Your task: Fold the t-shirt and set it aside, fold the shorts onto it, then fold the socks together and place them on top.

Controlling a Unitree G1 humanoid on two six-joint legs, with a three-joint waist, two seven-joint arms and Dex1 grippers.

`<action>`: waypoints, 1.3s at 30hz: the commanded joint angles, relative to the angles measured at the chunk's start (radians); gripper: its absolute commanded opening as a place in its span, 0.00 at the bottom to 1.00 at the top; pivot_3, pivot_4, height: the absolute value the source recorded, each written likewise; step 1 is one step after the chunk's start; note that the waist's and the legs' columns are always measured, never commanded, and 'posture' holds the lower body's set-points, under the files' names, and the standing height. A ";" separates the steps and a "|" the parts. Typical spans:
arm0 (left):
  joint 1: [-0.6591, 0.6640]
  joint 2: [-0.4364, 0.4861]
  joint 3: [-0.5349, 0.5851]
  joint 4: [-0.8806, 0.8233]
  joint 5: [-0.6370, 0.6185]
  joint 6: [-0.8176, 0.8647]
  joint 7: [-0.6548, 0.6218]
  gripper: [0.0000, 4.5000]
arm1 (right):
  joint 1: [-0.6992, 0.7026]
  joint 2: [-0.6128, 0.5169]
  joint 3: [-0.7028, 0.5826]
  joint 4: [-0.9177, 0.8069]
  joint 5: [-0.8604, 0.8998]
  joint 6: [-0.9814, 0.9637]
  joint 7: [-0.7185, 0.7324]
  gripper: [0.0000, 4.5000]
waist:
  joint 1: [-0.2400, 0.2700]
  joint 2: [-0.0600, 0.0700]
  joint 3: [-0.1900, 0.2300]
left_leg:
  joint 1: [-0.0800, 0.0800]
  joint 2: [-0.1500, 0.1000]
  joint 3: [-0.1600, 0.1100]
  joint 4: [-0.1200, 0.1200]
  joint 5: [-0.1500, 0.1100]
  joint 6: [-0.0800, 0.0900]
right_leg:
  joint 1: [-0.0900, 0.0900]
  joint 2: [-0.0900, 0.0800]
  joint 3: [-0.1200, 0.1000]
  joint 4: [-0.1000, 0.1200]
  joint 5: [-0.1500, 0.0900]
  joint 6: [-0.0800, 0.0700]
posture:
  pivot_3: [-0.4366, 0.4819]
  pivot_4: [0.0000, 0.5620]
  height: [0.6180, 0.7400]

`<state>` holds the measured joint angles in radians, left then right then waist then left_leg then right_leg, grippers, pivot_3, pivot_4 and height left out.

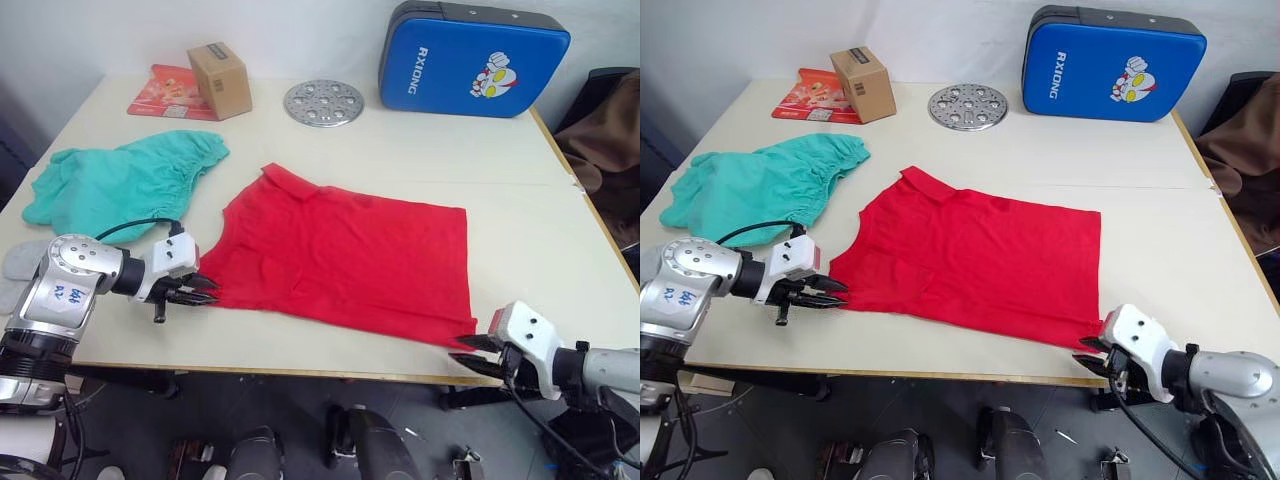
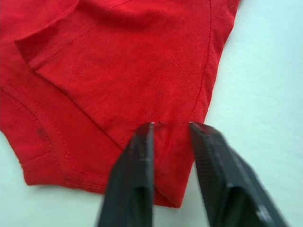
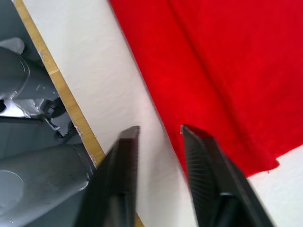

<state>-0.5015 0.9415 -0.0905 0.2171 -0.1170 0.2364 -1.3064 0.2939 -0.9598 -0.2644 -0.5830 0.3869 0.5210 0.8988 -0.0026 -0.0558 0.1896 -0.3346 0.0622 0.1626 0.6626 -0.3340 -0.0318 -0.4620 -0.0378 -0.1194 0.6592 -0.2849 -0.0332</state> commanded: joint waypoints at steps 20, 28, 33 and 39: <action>0.067 -0.021 -0.010 0.047 0.046 -0.093 0.053 0.05 | -0.096 0.027 0.131 0.146 -0.156 -0.083 -0.020 0.08 | 0.001 -0.001 -0.003 | 0.012 0.000 0.000 -0.003 -0.007 0.007 | 0.015 0.000 0.000 -0.005 -0.001 0.002 | 0.48 0.27 1.00; 0.177 0.019 0.028 -0.086 -0.013 0.000 0.003 0.00 | -0.120 0.004 0.121 0.155 -0.152 -0.071 0.010 0.01 | -0.002 0.002 -0.005 | 0.015 0.000 0.001 -0.010 -0.005 0.002 | 0.016 0.000 0.001 -0.005 -0.003 0.003 | 0.48 0.27 1.00; 0.357 0.111 0.107 -0.305 -0.136 0.149 -0.055 0.00 | -0.066 -0.070 0.068 0.133 -0.121 -0.146 0.148 0.01 | -0.004 0.005 -0.005 | 0.017 0.000 0.003 -0.013 -0.006 0.000 | 0.015 0.001 0.003 -0.006 -0.005 0.004 | 0.48 0.27 1.00; 0.472 0.143 0.129 -0.368 -0.106 0.143 0.010 0.00 | -0.002 -0.110 0.050 0.163 -0.158 -0.231 0.198 0.01 | 0.002 0.007 -0.004 | 0.017 0.000 0.003 -0.014 -0.009 0.000 | 0.014 0.001 0.003 -0.007 -0.008 0.005 | 0.48 0.27 1.00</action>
<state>-0.0496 1.0762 0.0311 -0.1541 -0.2501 0.3806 -1.3223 0.2761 -1.0530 -0.1831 -0.4245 0.2357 0.3218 1.0773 -0.0004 -0.0483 0.1851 -0.3181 0.0623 0.1652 0.6489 -0.3446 -0.0281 -0.4479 -0.0366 -0.1164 0.6520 -0.2931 -0.0280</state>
